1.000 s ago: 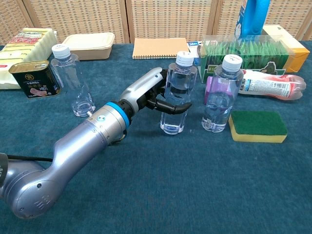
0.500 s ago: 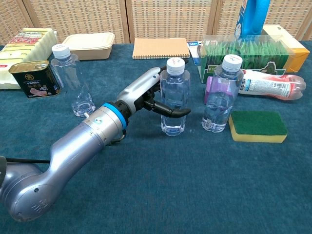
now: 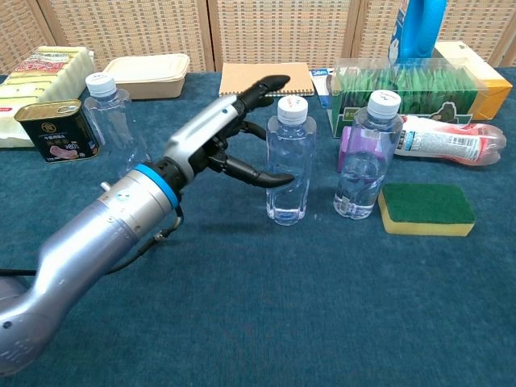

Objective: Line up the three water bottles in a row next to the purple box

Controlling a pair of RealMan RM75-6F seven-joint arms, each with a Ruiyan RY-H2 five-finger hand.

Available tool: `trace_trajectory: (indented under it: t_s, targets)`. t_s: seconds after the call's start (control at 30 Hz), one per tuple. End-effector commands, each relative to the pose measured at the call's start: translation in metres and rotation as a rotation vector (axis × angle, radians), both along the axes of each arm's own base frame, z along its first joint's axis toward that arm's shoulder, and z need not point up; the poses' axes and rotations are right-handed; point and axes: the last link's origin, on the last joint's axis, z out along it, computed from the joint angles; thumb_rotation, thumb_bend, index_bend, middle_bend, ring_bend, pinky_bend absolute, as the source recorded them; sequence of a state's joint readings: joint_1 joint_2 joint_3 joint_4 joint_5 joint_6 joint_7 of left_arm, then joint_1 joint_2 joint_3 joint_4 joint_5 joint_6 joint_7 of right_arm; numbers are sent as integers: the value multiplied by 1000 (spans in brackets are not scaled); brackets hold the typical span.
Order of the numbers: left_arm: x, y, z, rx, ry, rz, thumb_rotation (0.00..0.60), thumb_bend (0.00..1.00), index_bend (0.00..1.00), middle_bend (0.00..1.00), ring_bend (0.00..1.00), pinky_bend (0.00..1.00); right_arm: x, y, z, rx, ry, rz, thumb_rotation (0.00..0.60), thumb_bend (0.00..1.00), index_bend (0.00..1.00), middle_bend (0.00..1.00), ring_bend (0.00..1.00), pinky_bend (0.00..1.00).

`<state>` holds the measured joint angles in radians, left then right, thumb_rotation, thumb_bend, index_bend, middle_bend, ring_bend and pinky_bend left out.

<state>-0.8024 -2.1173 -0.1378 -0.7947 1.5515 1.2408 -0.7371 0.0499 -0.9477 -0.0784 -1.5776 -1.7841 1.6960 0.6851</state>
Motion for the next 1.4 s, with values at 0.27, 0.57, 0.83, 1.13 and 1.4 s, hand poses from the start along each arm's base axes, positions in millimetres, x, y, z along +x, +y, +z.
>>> trace_trajectory:
  t_s: [0.27, 0.57, 0.83, 1.13, 1.4]
  targets:
    - [-13, -12, 65, 86, -14, -43, 600, 153, 0, 0, 0, 157, 5, 4, -3, 5, 14, 15, 600, 0, 10, 0, 0, 176]
    - [-17, -11, 153, 275, -47, -35, 600, 151, 0, 0, 0, 0, 12, 7, -11, 29, 34, 35, 600, 0, 10, 0, 0, 176]
    - [-48, -1, 221, 329, -9, 60, 600, 147, 0, 0, 0, 0, 15, 9, -15, 42, 42, 43, 600, 0, 10, 0, 0, 176]
    - [-121, 0, 237, 241, -22, 241, 600, 146, 0, 0, 0, 0, 16, 9, -16, 47, 44, 42, 600, 0, 10, 0, 0, 176]
    - [-176, 1, 191, 96, -64, 355, 600, 146, 0, 0, 0, 0, 18, 11, -19, 59, 49, 50, 600, 0, 9, 0, 0, 176]
